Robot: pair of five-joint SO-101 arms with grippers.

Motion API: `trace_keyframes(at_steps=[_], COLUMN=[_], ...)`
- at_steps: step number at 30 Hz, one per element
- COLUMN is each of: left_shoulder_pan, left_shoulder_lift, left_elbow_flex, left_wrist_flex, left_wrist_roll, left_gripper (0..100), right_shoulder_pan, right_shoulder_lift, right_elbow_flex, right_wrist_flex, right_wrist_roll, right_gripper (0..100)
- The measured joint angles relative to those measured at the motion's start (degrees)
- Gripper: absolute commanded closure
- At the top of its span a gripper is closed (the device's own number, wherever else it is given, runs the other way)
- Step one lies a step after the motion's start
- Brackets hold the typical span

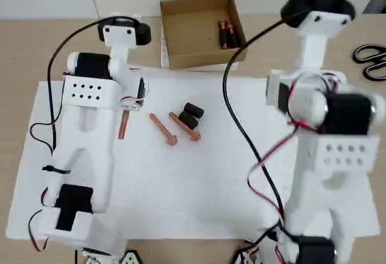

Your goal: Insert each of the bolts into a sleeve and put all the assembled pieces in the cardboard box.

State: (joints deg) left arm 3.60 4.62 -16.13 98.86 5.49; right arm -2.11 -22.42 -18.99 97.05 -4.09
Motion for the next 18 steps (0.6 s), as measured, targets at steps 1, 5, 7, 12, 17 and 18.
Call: trace_keyframes(at_steps=[1,5,7,12,17,18], left_shoulder_pan=[0.4,2.5,4.2,8.0,9.4,9.4], left_shoulder_lift=[0.0,0.0,0.0,0.0,0.0,0.0], left_elbow_flex=[-1.2,-7.3,-10.2,-13.4,-13.5,-13.5], left_wrist_flex=[0.0,0.0,0.0,0.0,0.0,0.0], left_wrist_roll=[1.4,8.3,9.7,10.6,12.5,12.9], left_gripper=[99,99,99,99,99,99], right_shoulder_pan=[0.1,-2.5,-5.3,-6.2,-4.4,-4.4], right_shoulder_lift=[-2.3,-12.5,-18.5,-32.2,-36.1,-36.9], right_elbow_flex=[0.7,7.2,12.9,33.6,53.1,55.4], right_wrist_flex=[0.0,-0.7,-3.7,-15.4,-30.1,-32.1], right_wrist_roll=[0.0,0.6,4.0,7.3,7.7,7.7], right_gripper=[99.2,99.1,99.1,99.5,99.5,99.5])
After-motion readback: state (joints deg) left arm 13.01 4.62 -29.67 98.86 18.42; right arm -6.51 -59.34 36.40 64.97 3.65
